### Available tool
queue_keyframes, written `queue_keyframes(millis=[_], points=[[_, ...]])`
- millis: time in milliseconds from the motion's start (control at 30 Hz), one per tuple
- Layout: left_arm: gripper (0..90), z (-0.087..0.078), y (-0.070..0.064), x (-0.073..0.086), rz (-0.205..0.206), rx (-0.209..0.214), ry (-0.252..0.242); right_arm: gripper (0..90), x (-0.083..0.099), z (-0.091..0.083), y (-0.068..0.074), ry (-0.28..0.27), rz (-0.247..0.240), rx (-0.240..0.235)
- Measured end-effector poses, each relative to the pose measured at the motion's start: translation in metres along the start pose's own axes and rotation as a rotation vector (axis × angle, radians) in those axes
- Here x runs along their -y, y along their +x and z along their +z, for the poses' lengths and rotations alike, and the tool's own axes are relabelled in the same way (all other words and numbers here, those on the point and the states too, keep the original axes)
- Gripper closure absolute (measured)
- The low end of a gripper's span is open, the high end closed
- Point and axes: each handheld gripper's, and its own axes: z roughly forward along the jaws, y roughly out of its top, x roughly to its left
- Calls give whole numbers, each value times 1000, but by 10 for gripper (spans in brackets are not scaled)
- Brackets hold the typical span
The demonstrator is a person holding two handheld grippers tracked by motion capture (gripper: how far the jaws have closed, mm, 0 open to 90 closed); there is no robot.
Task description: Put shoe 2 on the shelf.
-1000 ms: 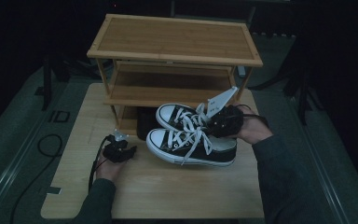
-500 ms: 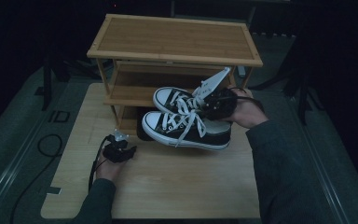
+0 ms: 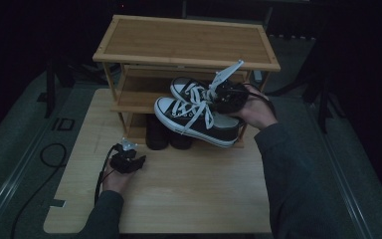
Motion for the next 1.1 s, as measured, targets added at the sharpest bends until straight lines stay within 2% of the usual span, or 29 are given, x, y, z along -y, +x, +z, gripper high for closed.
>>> queue_keyframes(millis=[100,300,433,567,633,700,733,767,800,867,967,1100], points=[[554,0,0,0,1,1,1,850,-2,2,-1,-1,23,18],[554,0,0,0,1,1,0,850,-7,10,2,0,77,97],[554,0,0,0,1,1,0,849,-10,14,4,5,107,114],[554,0,0,0,1,2,-1,849,-12,19,5,-8,141,151],[554,0,0,0,1,2,-1,849,-13,21,6,-14,171,164],[554,0,0,0,1,1,0,849,-13,21,6,-14,177,170],[554,0,0,0,1,1,0,848,-13,23,7,-14,197,191],[554,0,0,0,1,0,0,848,-13,23,7,-14,197,191],[554,0,0,0,0,0,0,848,-12,23,7,-24,220,197],[554,0,0,0,0,0,0,848,-12,23,7,-27,222,202],[554,0,0,0,0,0,0,848,-14,24,8,-18,232,236],[554,0,0,0,0,1,-1,848,-17,26,10,-22,246,249]])
